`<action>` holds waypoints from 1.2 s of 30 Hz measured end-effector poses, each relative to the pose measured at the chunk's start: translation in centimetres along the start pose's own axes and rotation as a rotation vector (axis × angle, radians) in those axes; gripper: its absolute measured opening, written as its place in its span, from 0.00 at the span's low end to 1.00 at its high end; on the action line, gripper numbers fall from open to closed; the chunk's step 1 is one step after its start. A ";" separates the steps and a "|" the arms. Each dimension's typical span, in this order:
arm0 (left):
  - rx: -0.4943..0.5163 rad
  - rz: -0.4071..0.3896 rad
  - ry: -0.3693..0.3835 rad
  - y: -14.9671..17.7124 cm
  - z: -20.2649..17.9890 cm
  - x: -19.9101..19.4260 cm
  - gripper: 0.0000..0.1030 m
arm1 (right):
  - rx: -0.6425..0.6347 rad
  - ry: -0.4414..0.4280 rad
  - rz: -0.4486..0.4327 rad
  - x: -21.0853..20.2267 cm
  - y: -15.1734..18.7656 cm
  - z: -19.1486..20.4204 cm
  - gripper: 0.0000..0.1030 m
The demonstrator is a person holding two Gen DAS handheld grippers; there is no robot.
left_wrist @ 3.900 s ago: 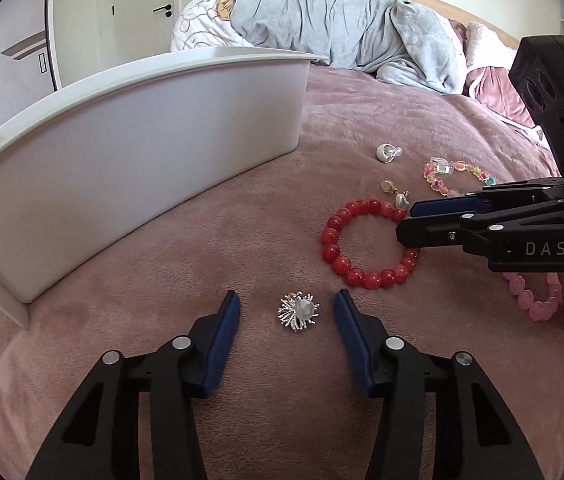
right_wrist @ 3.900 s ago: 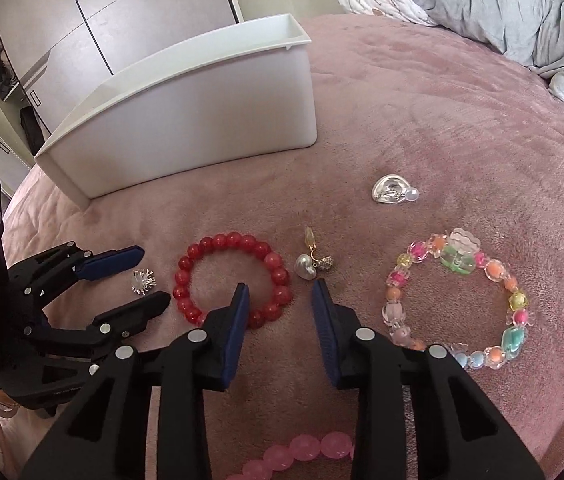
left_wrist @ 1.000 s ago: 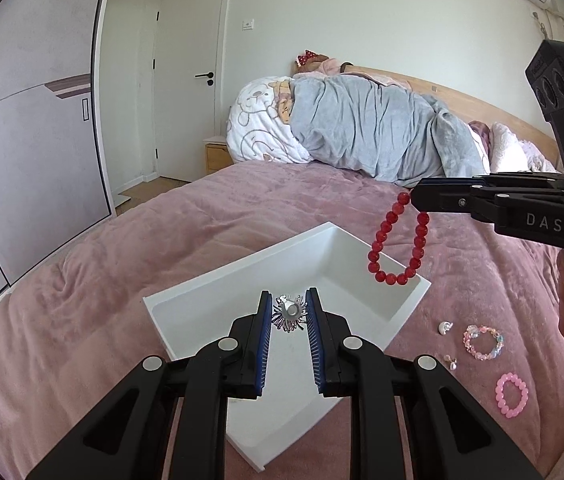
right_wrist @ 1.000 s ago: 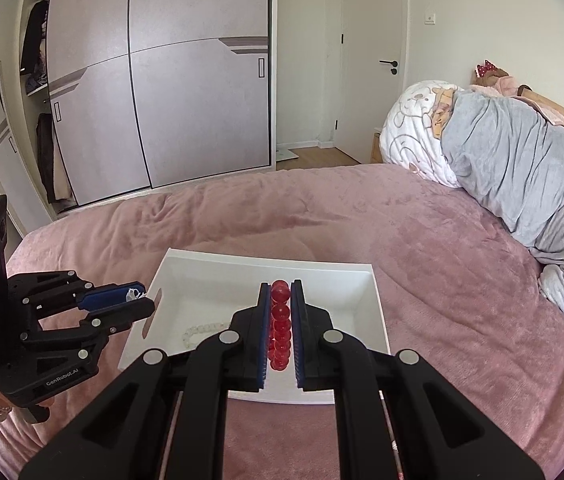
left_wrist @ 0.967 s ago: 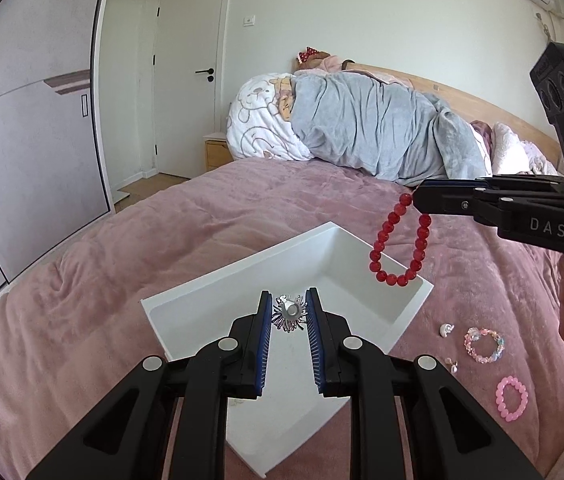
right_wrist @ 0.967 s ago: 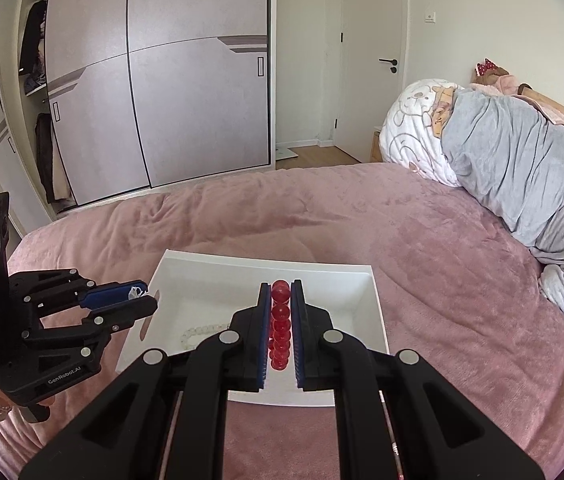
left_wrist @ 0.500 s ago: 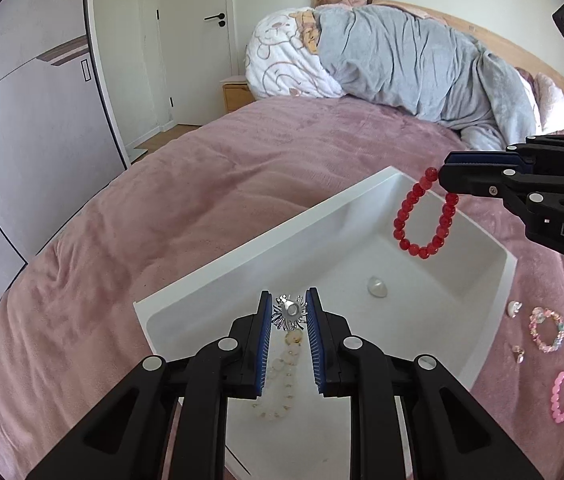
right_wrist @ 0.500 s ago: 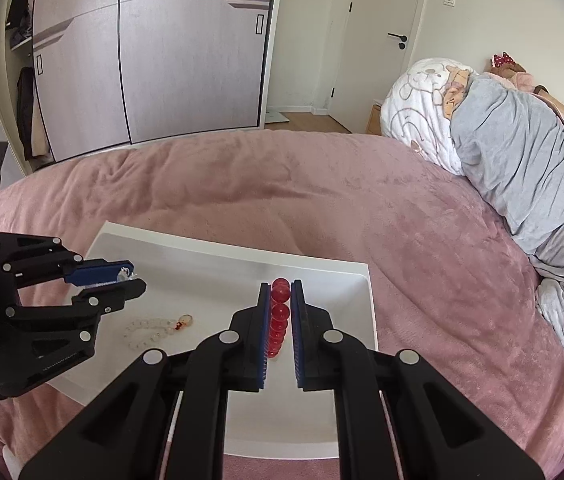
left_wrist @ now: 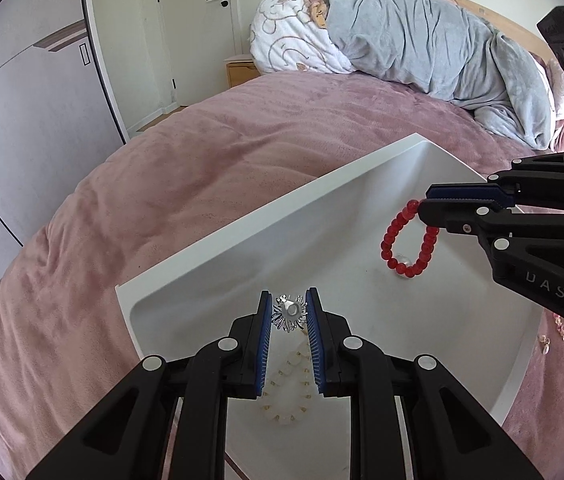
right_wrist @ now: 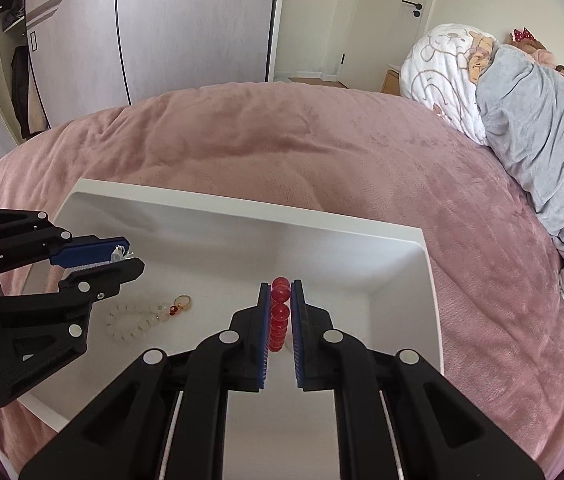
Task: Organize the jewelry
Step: 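Carry the brooch and red bracelet over the white box with both tools, then open both tools to drop the brooch and red bracelet into the box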
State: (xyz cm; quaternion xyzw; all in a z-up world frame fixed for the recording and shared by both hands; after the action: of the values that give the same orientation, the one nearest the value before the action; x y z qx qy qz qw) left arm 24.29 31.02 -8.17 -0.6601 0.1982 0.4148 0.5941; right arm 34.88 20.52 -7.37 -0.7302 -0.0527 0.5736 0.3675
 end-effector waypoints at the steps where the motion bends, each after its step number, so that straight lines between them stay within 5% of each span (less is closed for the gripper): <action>1: 0.002 -0.002 0.001 0.1 -0.1 0.0 0.21 | 0.006 0.000 0.001 0.1 0.1 0.0 0.10; 5: 0.021 0.008 -0.002 0.8 -0.6 0.1 0.23 | 0.020 0.007 0.013 0.1 0.4 0.0 0.11; 8: 0.029 -0.006 -0.015 1.2 -1.0 -0.3 0.46 | 0.029 0.007 0.008 -0.6 0.5 0.0 0.12; 12: 0.024 -0.025 -0.009 1.3 -1.4 -1.2 0.47 | 0.031 0.022 -0.014 -1.8 0.6 -0.2 0.39; 22: -0.019 -0.194 0.045 0.7 -3.1 -6.7 0.57 | 0.059 0.019 -0.083 -6.3 1.2 -1.4 0.50; 36: 0.120 -0.346 0.100 1.4 -11.9 -15.2 0.67 | 0.203 0.039 -0.228 -16.0 6.4 -7.5 0.62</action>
State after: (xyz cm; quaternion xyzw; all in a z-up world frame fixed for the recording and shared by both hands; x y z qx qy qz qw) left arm 18.17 15.91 2.24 -0.6674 0.1358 0.2605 0.6843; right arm 33.84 4.36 2.19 -0.6895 -0.0700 0.5162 0.5032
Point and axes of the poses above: each gripper's, at about its wrist camera, not at the fingertips, and x roughly the way its jaws point, z to its left, y to its underside, the point moved 5 cm from there along x, roughly the way its jaws point, and after that the axes turned 1 degree about x, right-handed, at the moved point
